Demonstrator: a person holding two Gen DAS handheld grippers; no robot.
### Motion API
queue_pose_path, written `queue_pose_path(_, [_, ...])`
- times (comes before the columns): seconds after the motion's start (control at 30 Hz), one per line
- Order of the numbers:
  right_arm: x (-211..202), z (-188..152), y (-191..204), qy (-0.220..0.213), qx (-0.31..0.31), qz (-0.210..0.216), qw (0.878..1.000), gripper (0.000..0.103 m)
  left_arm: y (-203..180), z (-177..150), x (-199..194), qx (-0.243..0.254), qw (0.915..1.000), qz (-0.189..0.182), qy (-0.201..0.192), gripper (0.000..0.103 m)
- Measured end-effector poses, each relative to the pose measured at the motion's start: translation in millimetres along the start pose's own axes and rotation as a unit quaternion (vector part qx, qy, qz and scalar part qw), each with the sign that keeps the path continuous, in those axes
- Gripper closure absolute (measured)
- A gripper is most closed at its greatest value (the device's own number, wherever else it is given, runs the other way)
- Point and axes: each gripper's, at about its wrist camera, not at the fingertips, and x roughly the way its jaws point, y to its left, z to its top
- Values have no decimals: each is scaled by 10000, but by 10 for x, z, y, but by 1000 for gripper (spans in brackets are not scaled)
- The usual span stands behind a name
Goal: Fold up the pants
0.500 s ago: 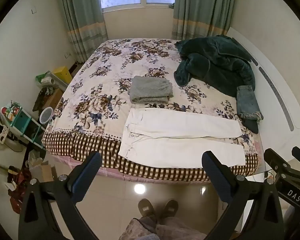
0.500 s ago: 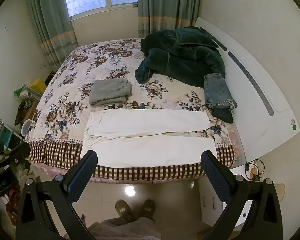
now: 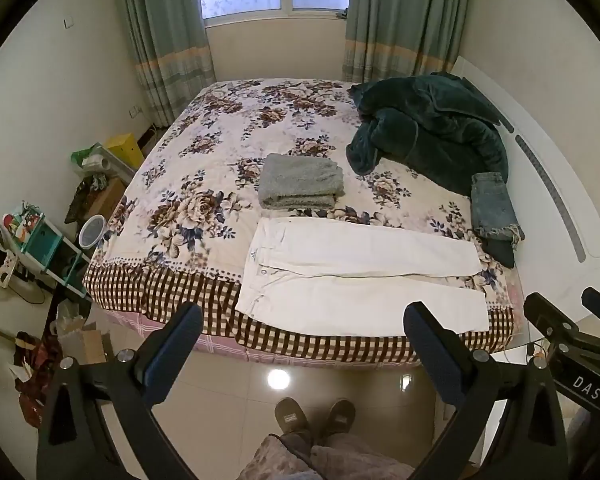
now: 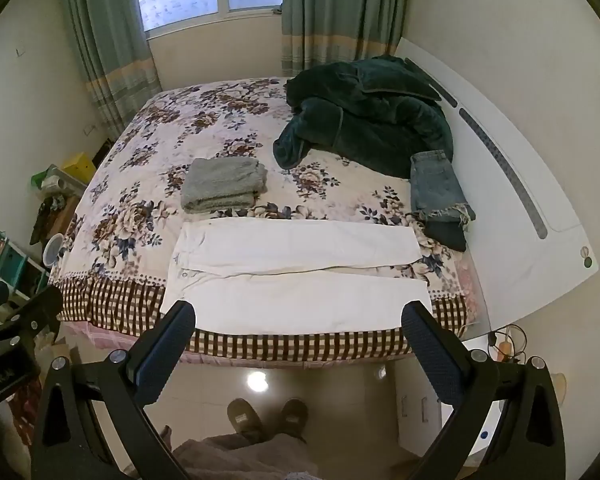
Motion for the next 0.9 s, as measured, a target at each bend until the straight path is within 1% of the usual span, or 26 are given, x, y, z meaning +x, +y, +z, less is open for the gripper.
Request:
queue_pose_path(0.3, [-72, -6, 87, -34, -58, -12, 10000, 0, -3, -1, 0, 5, 10000, 5, -8, 0])
queue_pose_path(0.9, [-106, -43, 122, -21, -64, 46, 10000, 0, -4, -6, -5, 12, 10000, 8, -30, 0])
